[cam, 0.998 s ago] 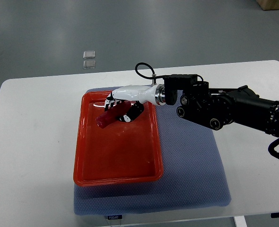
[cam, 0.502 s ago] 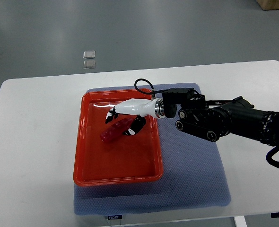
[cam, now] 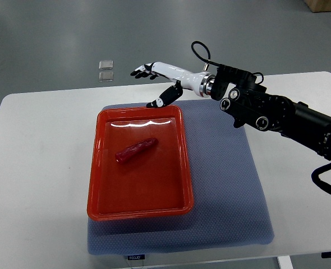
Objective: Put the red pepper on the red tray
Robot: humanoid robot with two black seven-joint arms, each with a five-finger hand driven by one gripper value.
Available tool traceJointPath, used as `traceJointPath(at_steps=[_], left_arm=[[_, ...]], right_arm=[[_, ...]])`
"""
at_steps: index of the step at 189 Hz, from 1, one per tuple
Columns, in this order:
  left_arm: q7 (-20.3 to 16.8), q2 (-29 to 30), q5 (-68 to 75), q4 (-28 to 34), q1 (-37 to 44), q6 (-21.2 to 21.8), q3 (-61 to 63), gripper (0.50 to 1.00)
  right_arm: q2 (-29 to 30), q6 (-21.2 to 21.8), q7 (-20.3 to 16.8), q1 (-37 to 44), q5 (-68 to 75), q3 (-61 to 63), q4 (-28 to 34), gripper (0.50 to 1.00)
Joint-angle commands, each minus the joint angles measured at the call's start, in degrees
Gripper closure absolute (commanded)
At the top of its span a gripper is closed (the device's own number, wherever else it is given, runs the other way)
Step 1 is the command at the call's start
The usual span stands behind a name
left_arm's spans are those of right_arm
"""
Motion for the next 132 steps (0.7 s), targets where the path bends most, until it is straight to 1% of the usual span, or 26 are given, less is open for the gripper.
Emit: traceJointPath(at_steps=[1, 14, 29, 48, 61, 72, 94, 99, 132], left_arm=[[0.0, 0.0, 0.0, 0.0, 0.0, 0.0, 0.0, 0.500], [0.0, 0.0, 0.0, 0.0, 0.0, 0.0, 0.0, 0.500], [0.0, 0.0, 0.0, 0.0, 0.0, 0.0, 0.0, 0.500], [0.0, 0.0, 0.0, 0.0, 0.0, 0.0, 0.0, 0.500], [0.0, 0.0, 0.0, -0.1, 0.0, 0.0, 0.0, 0.500], [0.0, 0.0, 0.0, -0.2, -0.1, 0.0, 0.0, 0.500], [0.0, 0.0, 0.0, -0.2, 0.0, 0.0, 0.0, 0.500], [0.0, 0.0, 0.0, -0.2, 0.0, 0.0, 0.0, 0.500], [0.0, 0.0, 0.0, -0.1, 0.0, 0.0, 0.0, 0.500]], right_arm=[[-0.1, 0.1, -0.1, -2.8, 10.3, 6.8, -4.9, 0.640], [-0.6, -0.4, -0.1, -4.6, 17.9, 10.0, -6.8, 0.640], [-1.6, -0.8, 0.0, -6.2, 24.9, 11.4, -7.4, 0.640], [-2.1, -3.6, 0.0, -9.1, 35.3, 12.2, -7.4, 0.640], [-2.3, -4.2, 0.0, -10.1, 40.2, 12.2, -7.4, 0.638], [-2.8, -4.2, 0.1, -11.0, 44.7, 12.2, -7.3, 0.603], [-2.6, -4.3, 0.3, -11.9, 49.9, 12.3, -7.1, 0.599], [-2.6, -4.3, 0.5, -12.0, 50.6, 12.3, -7.1, 0.587], [-2.4, -4.5, 0.7, -12.1, 51.1, 12.3, -7.1, 0.585]])
